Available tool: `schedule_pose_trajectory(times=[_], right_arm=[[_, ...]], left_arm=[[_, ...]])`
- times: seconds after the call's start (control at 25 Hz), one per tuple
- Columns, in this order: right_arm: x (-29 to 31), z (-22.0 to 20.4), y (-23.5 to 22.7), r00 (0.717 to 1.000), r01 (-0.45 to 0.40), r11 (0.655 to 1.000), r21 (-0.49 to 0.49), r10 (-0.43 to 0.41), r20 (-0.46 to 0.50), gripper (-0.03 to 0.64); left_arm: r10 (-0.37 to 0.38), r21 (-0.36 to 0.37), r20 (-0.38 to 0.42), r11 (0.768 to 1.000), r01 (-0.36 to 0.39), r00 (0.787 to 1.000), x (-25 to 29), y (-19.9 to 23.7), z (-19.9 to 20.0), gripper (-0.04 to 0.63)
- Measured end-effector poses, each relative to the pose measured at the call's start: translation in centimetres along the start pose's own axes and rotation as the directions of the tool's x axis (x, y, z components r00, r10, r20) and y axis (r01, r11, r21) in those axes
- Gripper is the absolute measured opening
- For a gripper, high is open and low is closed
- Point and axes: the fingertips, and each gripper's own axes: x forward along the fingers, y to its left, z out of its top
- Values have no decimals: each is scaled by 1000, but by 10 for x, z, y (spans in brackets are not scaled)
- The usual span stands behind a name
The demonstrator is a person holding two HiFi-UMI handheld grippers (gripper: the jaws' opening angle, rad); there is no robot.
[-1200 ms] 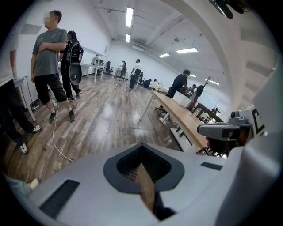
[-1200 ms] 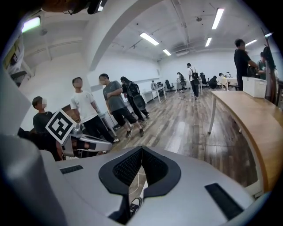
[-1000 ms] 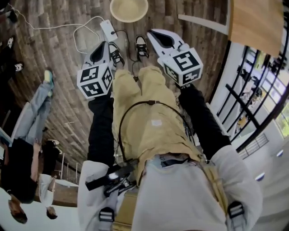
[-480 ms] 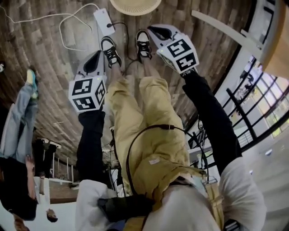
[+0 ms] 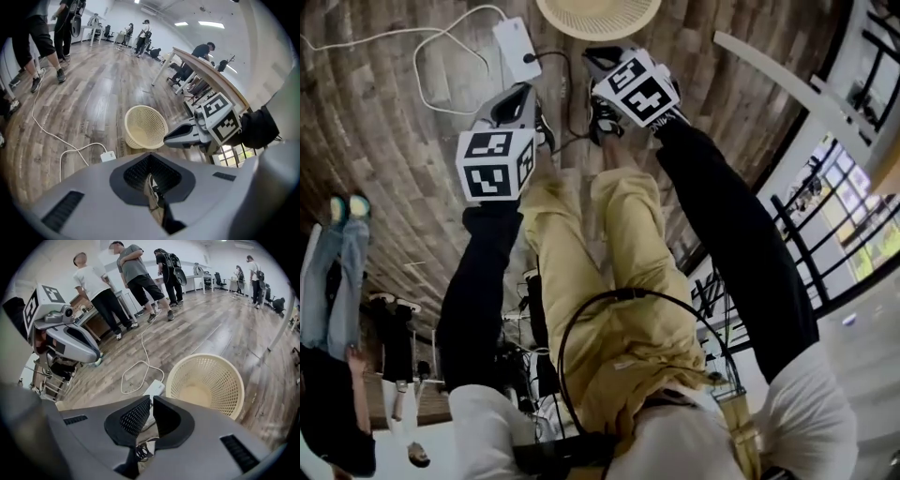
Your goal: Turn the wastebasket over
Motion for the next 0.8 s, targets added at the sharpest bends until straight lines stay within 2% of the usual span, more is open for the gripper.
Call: schedule_pose_trajectory(times=[0.2, 0.36, 0.56, 0.72, 0.76, 0.8], right_arm=[[26, 3, -17, 1000, 3, 999, 35, -3, -3, 25], [37, 2, -42, 999, 33, 998, 61, -34, 13, 25], [42, -12, -73, 998, 47, 993, 113, -50, 25, 25], [44, -22, -82, 999, 29, 991, 128, -33, 32, 25], [44, -24, -84, 999, 25, 991, 131, -30, 37, 25], [44, -26, -85, 999, 22, 991, 134, -29, 44, 25]], left_arm=[[-2, -92, -11, 996, 1, 1000, 56, 30, 14, 2], [25, -135, -17, 990, -27, 1000, 98, 50, 22, 2], [15, -171, -33, 985, -21, 999, 145, 56, 24, 2], [-1, -268, -25, 963, -5, 1000, 176, 66, 23, 3], [-12, -298, -16, 954, 7, 1000, 184, 68, 23, 14], [-23, -329, -1, 944, 21, 1000, 191, 70, 24, 52]])
